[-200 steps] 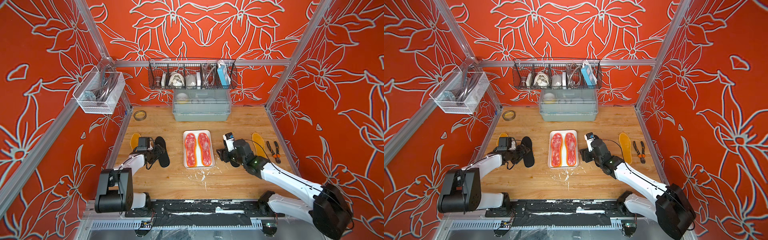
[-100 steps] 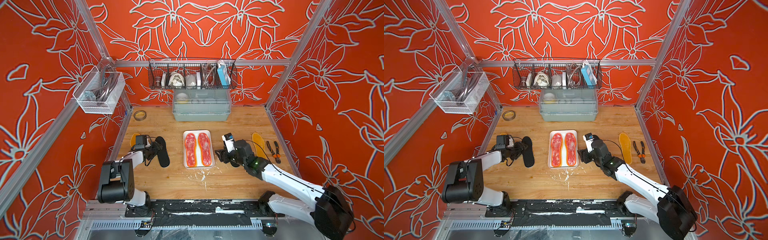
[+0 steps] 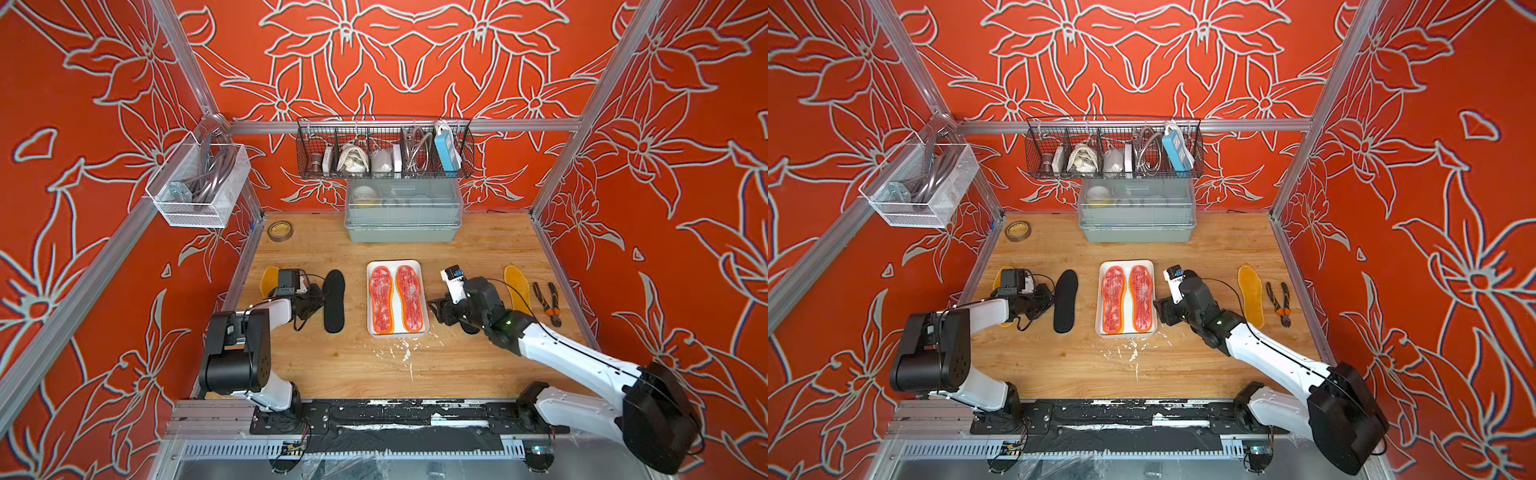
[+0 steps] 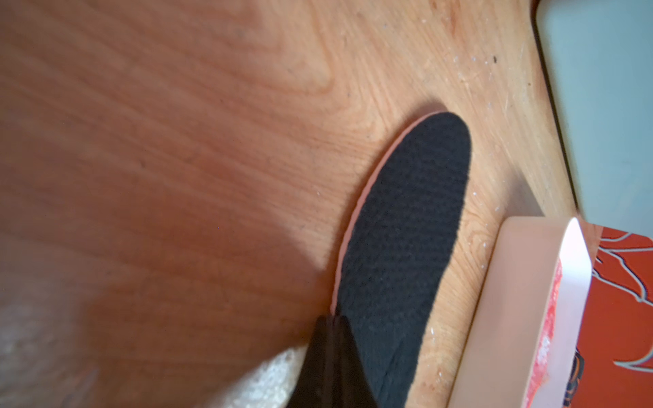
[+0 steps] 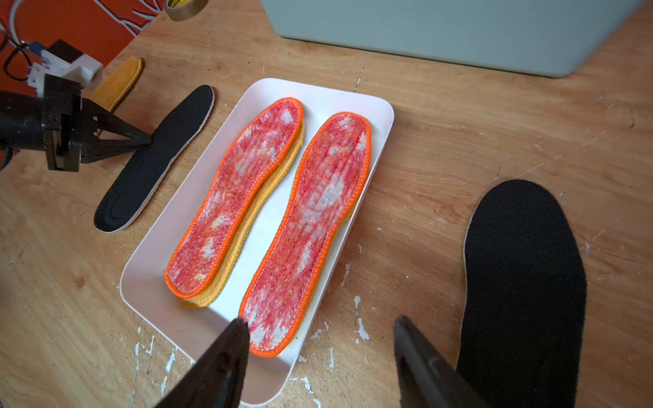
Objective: Put the insoles into the storage box
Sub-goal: Pick up the insole from the center of the board, then place the insole in the storage box.
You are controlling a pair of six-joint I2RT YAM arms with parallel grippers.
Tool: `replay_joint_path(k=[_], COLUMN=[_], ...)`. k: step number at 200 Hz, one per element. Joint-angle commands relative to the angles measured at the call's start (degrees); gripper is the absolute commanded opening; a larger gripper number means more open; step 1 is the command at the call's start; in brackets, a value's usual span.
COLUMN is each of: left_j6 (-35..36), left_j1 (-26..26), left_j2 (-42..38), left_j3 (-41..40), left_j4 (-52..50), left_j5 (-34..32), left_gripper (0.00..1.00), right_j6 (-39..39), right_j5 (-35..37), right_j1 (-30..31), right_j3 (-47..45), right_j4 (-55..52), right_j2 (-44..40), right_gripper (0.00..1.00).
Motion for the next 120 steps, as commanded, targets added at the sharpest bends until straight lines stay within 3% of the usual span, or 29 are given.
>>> replay_joint_path(k=[1,43,120], left_j6=[0.5,-3.3,-5.9], left_j1=[0.1,2.5,2.6], left_j2=[-1.7,-2.3,-12.1], left_j3=[-0.4,-2.8,-6.6], left_j4=[-0.3,5.2,6.1], left_j5=[5.4,12.2,11.5], left_gripper=[0.00,0.00,0.00], right_j6=[1.5,4.8,6.5], right_j5=[-4.0,-9.9,-14.0], right_j1=[0.4,0.3,0.3], right_j3=[4.2,6.0,8.2], right_j4=[-3.3,-2.8,-2.2], right_j2=[2.0,4.4,6.9], right_gripper=[0.67,0.67,0.67])
